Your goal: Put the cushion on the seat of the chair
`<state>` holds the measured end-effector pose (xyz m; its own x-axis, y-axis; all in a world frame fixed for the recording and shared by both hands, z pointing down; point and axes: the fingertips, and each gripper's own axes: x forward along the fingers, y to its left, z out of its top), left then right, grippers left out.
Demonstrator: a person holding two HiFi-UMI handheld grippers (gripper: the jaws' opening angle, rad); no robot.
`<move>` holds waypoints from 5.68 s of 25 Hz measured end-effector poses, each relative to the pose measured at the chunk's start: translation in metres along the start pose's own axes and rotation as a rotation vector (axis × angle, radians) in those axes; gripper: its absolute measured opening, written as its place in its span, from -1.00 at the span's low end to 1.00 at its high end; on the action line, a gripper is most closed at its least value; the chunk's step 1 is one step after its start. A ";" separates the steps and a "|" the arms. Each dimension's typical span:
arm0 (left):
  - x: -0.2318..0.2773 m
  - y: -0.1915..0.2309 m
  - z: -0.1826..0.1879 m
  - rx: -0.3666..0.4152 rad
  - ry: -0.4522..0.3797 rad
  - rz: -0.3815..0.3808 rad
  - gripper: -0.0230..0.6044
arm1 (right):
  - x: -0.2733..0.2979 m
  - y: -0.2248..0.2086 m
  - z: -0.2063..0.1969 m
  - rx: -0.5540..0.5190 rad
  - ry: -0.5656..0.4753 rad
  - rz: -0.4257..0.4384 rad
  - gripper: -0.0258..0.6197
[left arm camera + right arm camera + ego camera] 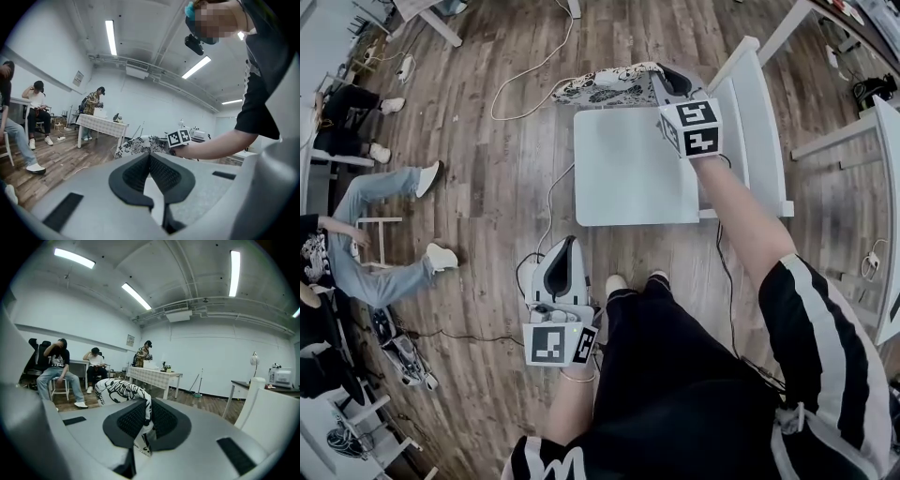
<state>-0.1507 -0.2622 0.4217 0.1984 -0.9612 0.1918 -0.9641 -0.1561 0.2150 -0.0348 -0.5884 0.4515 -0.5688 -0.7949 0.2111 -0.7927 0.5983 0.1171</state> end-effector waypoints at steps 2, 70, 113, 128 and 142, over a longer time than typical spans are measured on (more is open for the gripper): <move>0.007 0.001 -0.001 -0.003 -0.001 -0.008 -0.92 | -0.008 0.012 -0.018 0.003 0.024 0.022 -0.83; 0.030 -0.003 -0.169 -0.082 0.191 -0.183 -0.92 | -0.152 0.199 -0.361 -0.253 0.525 0.396 -0.83; 0.040 -0.025 -0.127 -0.027 0.171 -0.262 -0.92 | -0.174 0.189 -0.251 0.137 0.364 0.401 -0.13; 0.050 -0.041 -0.070 -0.008 0.094 -0.293 -0.92 | -0.209 0.157 -0.104 0.272 0.070 0.213 -0.43; 0.020 -0.088 -0.019 0.013 0.071 -0.444 -0.92 | -0.257 0.175 -0.017 0.325 -0.015 0.139 -0.83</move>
<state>-0.0589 -0.2635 0.4250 0.6049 -0.7823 0.1489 -0.7846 -0.5535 0.2793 -0.0236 -0.2775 0.4347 -0.6774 -0.7110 0.1886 -0.7345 0.6394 -0.2274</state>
